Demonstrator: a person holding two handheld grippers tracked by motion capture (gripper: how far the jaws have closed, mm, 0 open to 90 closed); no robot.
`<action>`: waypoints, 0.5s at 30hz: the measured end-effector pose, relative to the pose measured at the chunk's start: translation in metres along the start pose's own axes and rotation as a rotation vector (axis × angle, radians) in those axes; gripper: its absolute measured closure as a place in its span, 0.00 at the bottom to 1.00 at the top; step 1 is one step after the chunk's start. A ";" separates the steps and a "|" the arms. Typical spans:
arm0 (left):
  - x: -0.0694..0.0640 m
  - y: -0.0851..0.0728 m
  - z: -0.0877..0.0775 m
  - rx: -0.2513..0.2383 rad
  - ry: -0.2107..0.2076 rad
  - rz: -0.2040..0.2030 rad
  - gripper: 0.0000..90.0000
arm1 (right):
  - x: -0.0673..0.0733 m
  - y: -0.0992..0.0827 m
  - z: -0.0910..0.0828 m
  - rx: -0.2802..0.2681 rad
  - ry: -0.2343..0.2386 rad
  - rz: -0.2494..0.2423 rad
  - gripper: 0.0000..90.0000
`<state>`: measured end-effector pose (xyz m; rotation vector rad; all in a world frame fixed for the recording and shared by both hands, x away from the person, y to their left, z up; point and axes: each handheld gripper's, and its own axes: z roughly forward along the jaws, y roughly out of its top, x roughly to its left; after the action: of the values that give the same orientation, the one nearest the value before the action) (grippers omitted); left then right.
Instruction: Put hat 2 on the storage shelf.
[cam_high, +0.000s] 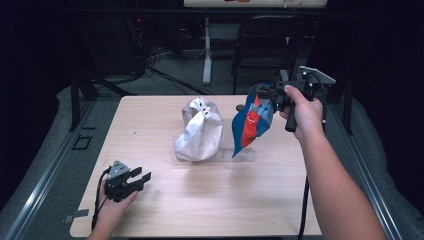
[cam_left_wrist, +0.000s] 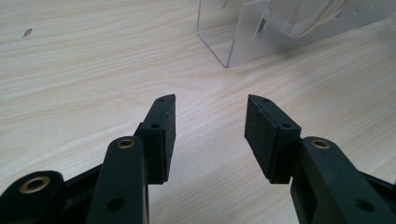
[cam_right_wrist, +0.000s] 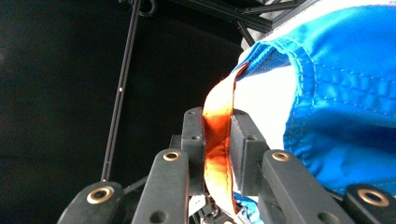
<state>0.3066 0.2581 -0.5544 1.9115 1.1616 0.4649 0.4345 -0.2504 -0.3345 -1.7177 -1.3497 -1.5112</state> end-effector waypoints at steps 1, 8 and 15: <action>0.000 0.000 0.000 -0.001 0.000 0.000 0.60 | -0.001 0.000 0.000 0.011 0.002 0.002 0.86; 0.000 0.000 0.000 0.002 0.002 0.004 0.60 | -0.010 -0.002 0.009 0.012 0.000 0.024 0.86; 0.000 0.000 0.001 0.001 -0.001 0.007 0.60 | -0.018 -0.005 0.014 0.028 -0.022 0.023 0.86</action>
<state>0.3072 0.2583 -0.5548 1.9167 1.1555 0.4673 0.4382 -0.2426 -0.3564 -1.7314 -1.3517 -1.4585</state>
